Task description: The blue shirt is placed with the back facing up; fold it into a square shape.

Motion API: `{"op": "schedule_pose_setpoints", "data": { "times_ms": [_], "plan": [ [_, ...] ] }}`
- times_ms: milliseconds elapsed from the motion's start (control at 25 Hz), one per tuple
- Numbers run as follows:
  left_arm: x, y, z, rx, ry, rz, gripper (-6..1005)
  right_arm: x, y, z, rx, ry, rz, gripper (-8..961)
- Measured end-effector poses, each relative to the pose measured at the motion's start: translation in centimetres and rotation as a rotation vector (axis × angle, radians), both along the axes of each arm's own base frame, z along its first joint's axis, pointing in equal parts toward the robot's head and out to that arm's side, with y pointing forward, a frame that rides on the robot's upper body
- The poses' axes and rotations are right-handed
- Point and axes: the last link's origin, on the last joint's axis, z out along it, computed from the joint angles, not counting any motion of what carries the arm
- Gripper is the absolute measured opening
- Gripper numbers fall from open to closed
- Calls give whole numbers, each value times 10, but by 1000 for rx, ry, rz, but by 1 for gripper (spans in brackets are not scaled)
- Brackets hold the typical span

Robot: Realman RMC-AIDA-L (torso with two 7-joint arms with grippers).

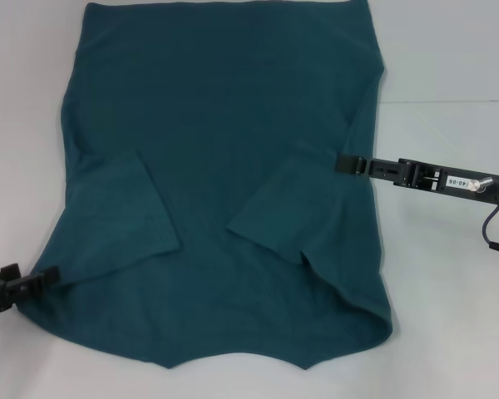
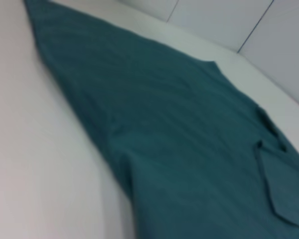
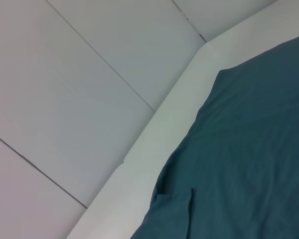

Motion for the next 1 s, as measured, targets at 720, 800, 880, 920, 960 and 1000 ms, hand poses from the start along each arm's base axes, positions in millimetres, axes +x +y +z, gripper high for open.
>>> {"op": "schedule_pose_setpoints", "data": {
  "times_ms": [720, 800, 880, 920, 960, 1000],
  "plan": [
    [-6, -11, -14, -87, 21, 27, 767, 1, -2, -1, -7, 0, -3, 899],
    [-3, -11, -15, -101, 15, 13, 766, 2, -2, -1, -7, 1, -4, 898],
    [-1, -9, -15, -108, 10, 0, 765, 2, -2, -1, -7, 1, -4, 898],
    [0, -8, -15, -110, 9, -3, 765, 2, -2, -1, -7, 1, -4, 898],
    [1, -8, -15, -110, 9, -6, 764, 2, -2, -1, -6, 1, -4, 898],
    [2, -7, -15, -111, 9, -10, 764, 2, -1, -1, -6, 1, -5, 898]
  ]
}}
